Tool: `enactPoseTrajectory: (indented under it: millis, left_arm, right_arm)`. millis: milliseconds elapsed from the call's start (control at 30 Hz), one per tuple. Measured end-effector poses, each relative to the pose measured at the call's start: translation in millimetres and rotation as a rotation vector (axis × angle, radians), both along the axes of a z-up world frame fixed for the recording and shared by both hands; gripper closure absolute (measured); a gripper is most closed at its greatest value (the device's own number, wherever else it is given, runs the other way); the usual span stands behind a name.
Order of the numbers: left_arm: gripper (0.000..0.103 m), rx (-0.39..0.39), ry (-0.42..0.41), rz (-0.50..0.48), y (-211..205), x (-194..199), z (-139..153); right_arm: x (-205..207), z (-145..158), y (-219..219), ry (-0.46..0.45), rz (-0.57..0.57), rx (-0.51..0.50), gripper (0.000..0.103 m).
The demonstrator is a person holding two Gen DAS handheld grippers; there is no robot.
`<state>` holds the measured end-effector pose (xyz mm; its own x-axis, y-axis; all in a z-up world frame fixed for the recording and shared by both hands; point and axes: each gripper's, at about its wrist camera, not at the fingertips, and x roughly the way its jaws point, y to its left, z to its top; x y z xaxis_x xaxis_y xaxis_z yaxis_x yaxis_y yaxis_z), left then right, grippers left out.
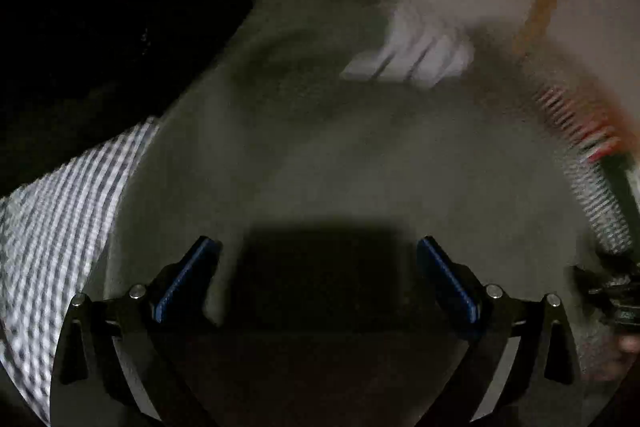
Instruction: Fold large clothes
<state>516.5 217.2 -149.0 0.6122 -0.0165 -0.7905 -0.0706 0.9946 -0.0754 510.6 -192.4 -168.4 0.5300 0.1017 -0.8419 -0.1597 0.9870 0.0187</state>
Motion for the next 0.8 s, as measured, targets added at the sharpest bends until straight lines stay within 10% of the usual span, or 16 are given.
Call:
enactPoseTrajectory:
  millis: [200,333,567,800]
  left_arm:
    - [0.005,0.082,-0.133,-0.030,-12.1,-39.2,19.8]
    - [0.005,0.050,-0.119,-0.041,0.8,-42.8,4.4]
    - [0.005,0.047,-0.093,-0.016,2.0,-48.6,8.0]
    - [0.004,0.068,-0.122,-0.026,6.6,-57.3,0.4]
  right_arm:
    - [-29.8,26.7,-16.7,-0.088,-0.076,0.097,0.003]
    - [-23.9,-7.2,-18.3,-0.050,-0.038,0.046,0.003]
    - [-29.4,27.5,-17.1,-0.137,-0.102,0.046,0.003]
    - [-5.2,-4.4,-8.4,-0.026,-0.042,-0.008,0.002]
